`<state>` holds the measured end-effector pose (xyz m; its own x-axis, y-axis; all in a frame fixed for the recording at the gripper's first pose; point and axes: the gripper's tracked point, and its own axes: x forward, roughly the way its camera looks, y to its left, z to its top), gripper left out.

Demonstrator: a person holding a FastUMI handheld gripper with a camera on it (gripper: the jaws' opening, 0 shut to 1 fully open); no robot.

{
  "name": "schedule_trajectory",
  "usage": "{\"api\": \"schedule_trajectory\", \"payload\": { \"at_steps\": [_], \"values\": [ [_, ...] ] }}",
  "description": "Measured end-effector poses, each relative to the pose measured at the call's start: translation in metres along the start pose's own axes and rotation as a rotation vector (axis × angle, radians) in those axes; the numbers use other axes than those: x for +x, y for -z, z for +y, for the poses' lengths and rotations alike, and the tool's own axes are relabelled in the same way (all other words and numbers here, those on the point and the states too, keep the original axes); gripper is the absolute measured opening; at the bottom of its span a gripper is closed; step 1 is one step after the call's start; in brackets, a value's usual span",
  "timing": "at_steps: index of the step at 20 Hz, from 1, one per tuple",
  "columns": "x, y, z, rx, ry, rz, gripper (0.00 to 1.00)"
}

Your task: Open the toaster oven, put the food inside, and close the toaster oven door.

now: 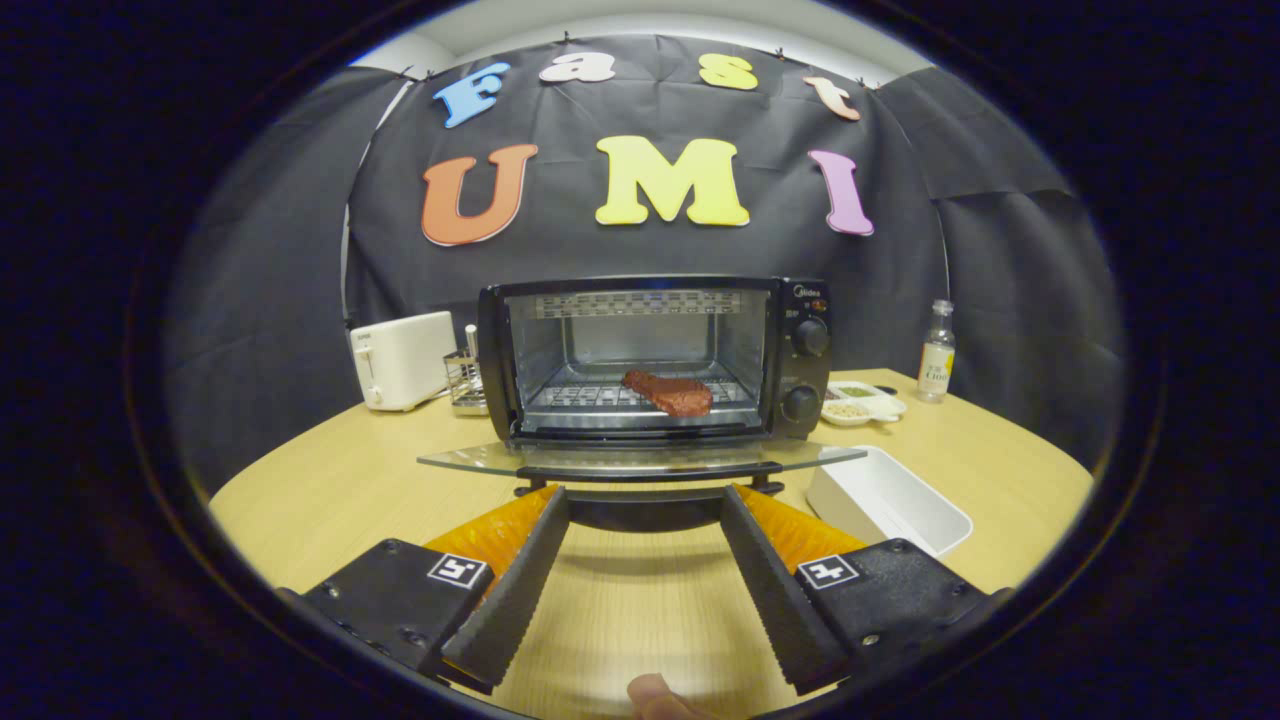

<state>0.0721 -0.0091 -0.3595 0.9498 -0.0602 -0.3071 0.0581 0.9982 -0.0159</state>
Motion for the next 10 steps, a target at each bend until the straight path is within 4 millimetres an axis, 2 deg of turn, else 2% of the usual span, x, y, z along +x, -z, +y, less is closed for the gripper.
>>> {"api": "schedule_trajectory", "payload": {
  "at_steps": [7,10],
  "values": [
    [0.012,-0.057,-0.001,0.013,-0.017,-0.051,1.00],
    [0.026,-0.083,-0.001,0.031,-0.026,-0.058,1.00]
  ]
}}
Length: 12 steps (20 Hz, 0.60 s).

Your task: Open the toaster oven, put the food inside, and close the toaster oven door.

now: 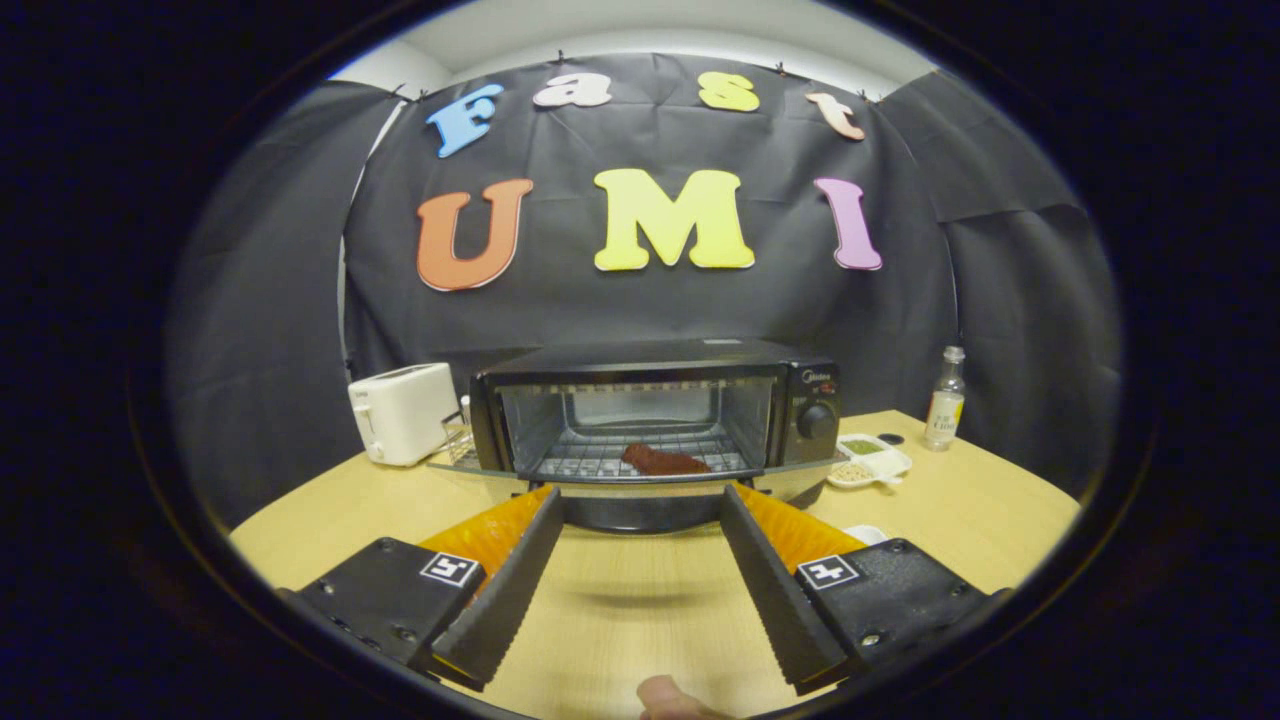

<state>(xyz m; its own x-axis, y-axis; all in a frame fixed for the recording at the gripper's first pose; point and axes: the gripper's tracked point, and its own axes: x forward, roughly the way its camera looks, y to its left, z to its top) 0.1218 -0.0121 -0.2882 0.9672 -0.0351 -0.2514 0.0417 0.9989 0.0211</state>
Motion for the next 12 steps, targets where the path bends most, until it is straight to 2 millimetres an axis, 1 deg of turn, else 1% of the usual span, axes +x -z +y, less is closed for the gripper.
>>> {"api": "schedule_trajectory", "payload": {
  "at_steps": [2,5,6,7,8,9,10,12],
  "values": [
    [0.014,-0.019,0.000,-0.006,0.004,-0.005,1.00],
    [0.037,-0.064,-0.006,-0.054,0.046,-0.061,1.00],
    [0.039,-0.082,-0.006,-0.068,0.045,-0.084,1.00],
    [0.035,-0.100,-0.007,-0.073,0.050,-0.102,1.00],
    [0.023,-0.121,-0.006,-0.075,0.045,-0.124,1.00],
    [0.007,-0.142,-0.004,-0.070,0.040,-0.158,1.00],
    [-0.013,-0.165,-0.003,-0.059,0.041,-0.189,1.00],
    [-0.059,-0.207,0.002,-0.051,0.036,-0.232,1.00]
  ]
}}
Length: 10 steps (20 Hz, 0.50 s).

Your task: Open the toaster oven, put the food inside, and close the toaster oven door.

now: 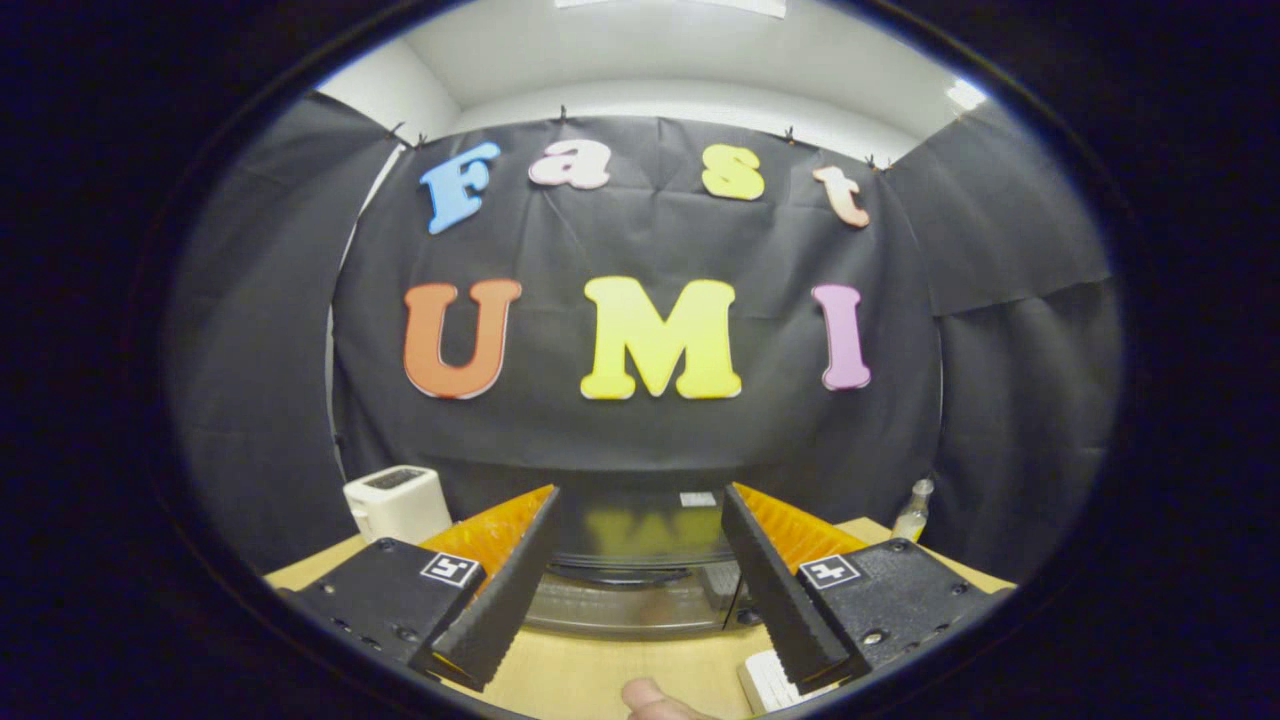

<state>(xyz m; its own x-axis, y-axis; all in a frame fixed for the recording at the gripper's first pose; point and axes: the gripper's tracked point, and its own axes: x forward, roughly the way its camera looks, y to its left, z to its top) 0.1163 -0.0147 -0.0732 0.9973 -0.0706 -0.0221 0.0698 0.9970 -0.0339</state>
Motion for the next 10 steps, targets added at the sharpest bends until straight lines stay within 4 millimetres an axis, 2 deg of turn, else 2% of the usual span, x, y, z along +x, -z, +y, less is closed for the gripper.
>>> {"api": "schedule_trajectory", "payload": {
  "at_steps": [2,4,5,7,10],
  "values": [
    [-0.035,-0.040,-0.006,-0.018,0.024,-0.013,1.00],
    [-0.065,-0.065,-0.008,-0.042,0.042,0.004,1.00],
    [-0.073,-0.066,-0.013,-0.044,0.050,0.018,1.00],
    [-0.102,-0.073,-0.020,-0.032,0.073,0.048,1.00],
    [-0.140,-0.065,-0.027,-0.011,0.070,0.057,1.00]
  ]
}}
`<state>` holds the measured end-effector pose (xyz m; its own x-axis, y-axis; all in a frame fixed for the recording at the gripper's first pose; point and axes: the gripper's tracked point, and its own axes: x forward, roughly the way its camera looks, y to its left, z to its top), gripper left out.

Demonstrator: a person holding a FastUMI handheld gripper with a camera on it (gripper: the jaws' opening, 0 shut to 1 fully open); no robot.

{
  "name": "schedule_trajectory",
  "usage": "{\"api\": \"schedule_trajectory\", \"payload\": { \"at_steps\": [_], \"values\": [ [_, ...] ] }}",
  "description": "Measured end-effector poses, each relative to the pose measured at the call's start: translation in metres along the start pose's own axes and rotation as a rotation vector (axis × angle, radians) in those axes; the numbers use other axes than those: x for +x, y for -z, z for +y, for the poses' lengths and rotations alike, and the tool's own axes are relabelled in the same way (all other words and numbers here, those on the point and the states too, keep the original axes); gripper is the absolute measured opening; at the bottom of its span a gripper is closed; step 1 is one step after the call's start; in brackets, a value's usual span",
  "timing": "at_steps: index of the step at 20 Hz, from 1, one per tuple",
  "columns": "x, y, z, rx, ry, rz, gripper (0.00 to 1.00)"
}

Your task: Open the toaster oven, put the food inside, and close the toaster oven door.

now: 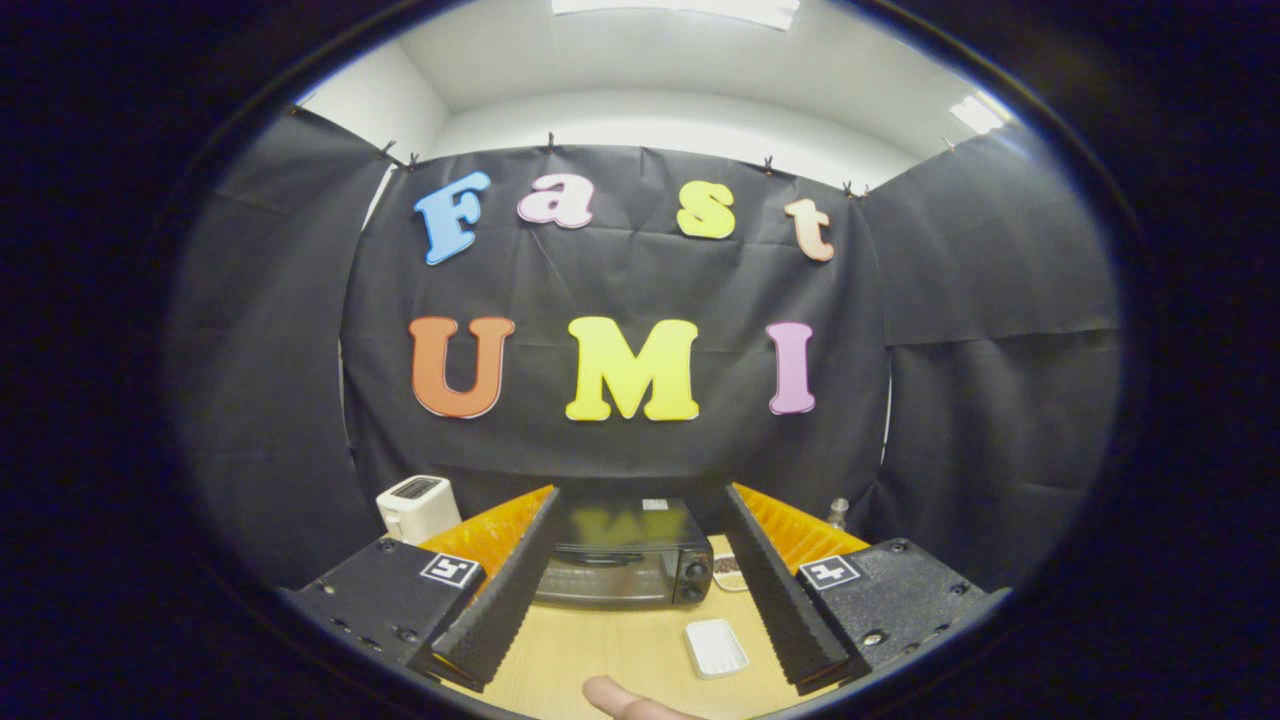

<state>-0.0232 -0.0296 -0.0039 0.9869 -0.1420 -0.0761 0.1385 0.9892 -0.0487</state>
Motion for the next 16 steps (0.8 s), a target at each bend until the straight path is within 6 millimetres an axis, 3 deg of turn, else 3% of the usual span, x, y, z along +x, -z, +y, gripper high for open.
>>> {"api": "schedule_trajectory", "payload": {
  "at_steps": [5,8,11,16],
  "values": [
    [-0.050,0.011,-0.002,-0.049,-0.036,-0.055,1.00],
    [-0.073,0.019,0.012,-0.026,-0.097,-0.051,1.00],
    [-0.080,0.005,0.002,-0.028,-0.087,-0.086,1.00],
    [-0.083,0.001,-0.012,0.044,-0.074,-0.083,1.00]
  ]
}}
